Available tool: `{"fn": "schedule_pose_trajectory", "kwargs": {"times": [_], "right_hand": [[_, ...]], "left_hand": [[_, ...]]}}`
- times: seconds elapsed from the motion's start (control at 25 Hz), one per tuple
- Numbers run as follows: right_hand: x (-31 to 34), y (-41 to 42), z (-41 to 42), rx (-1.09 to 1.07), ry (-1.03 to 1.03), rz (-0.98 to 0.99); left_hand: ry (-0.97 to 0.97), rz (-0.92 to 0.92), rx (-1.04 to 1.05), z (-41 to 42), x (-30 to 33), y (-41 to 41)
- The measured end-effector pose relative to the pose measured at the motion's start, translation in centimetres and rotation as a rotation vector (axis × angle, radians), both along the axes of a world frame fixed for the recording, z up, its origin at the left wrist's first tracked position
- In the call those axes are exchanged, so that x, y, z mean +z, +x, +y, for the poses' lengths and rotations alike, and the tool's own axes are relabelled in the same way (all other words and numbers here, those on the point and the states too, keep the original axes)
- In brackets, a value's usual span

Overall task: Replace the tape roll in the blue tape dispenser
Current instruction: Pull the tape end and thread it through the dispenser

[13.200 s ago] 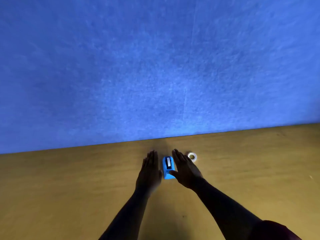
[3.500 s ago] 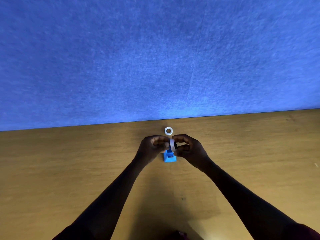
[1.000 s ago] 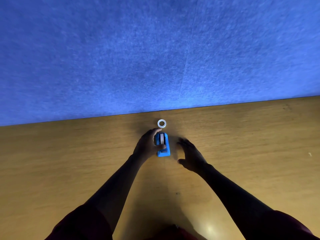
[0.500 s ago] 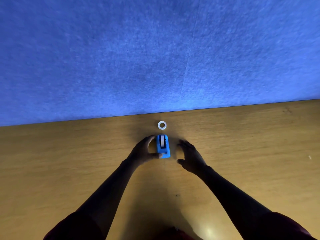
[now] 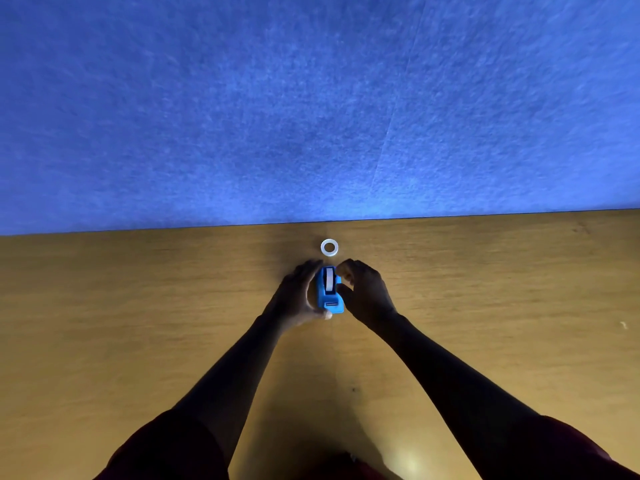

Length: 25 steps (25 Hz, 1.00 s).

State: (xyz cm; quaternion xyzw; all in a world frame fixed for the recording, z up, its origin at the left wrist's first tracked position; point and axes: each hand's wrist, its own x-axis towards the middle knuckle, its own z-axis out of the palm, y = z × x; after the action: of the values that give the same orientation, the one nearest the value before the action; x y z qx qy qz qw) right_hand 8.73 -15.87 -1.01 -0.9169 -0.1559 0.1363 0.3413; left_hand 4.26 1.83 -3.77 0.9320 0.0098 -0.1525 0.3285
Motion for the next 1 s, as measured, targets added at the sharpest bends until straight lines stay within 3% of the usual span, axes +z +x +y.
{"fn": "schedule_pose_trajectory", "kwargs": {"times": [0.6, 1.0], "right_hand": [[0.9, 1.7, 2.2, 0.141, -0.171, -0.036], [0.6, 1.3, 1.8, 0.118, -0.151, -0.035]], "left_hand": [[-0.002, -0.007, 0.028, 0.0, -0.7, 0.3], [0.001, 0.012, 0.034, 0.1, -1.0, 0.2]]}}
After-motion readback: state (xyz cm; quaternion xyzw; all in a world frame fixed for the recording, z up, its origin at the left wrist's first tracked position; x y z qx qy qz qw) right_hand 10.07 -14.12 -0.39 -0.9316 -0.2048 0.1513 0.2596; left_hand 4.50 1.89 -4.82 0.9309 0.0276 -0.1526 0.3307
